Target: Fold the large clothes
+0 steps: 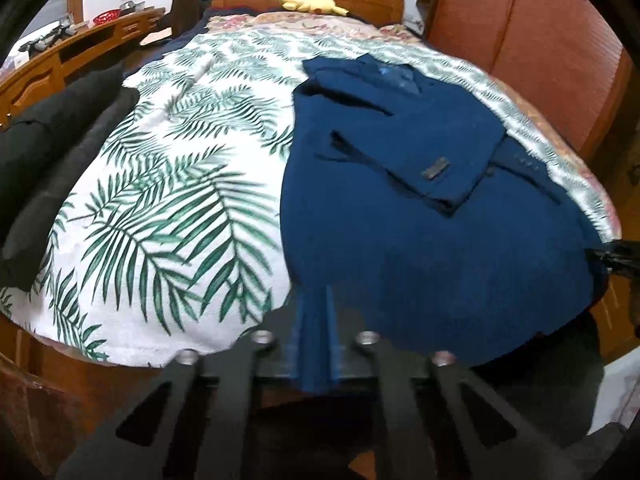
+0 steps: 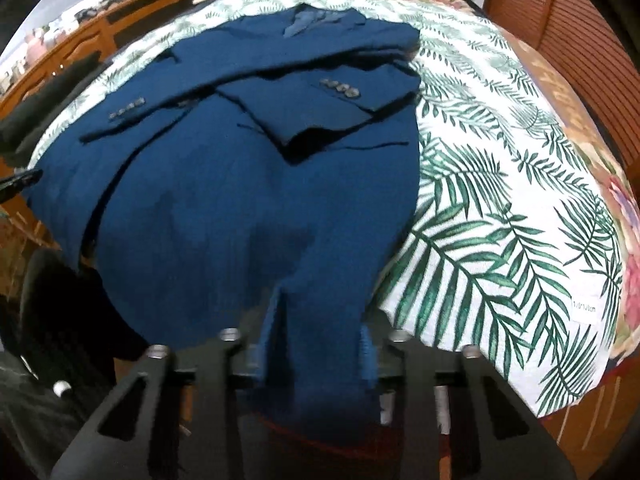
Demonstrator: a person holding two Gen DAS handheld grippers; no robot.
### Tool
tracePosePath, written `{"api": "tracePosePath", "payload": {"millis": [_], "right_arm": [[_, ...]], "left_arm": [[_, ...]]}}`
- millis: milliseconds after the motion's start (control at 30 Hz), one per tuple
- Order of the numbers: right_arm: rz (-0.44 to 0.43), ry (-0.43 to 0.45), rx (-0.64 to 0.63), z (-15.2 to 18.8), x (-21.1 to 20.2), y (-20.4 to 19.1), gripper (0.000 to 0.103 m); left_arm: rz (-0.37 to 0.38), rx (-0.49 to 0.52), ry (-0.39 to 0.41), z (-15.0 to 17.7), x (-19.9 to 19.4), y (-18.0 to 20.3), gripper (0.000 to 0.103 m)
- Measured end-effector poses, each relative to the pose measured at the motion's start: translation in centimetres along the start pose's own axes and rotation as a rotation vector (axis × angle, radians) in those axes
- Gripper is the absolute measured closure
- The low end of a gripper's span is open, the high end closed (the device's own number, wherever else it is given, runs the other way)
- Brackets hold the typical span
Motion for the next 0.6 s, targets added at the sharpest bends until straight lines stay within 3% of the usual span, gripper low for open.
{"api": "tracePosePath", "payload": {"millis": [67, 100, 600], "right_arm": [[-0.014, 0.022, -0.001, -0.2, -0.3, -0.3, 0.097], [-0.03, 0.036, -0.001, -0.4, -0.6, -0.4, 0.098], [-0.243, 0.372, 0.103, -7.8, -9.5, -0.8, 0.101]], "left_arm": [[0.014, 0.002, 0.031, -0.7, -1.1, 0.4, 0.103], [0.019, 0.004, 0.048, -1.2, -1.8, 0.7, 0.103], [0.021, 0.141, 0.328, -9.5, -11.4, 4.6, 0.103]]}}
Point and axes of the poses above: each gripper's, at about its wrist camera, not at the fingertips, and x roughly the way its jaws point, y to its right, z to its underside, the point moved 2 cm from there along x, roughly the way its jaws point, and after that the axes turned 7 degrees about x, right-handed, at the moved point
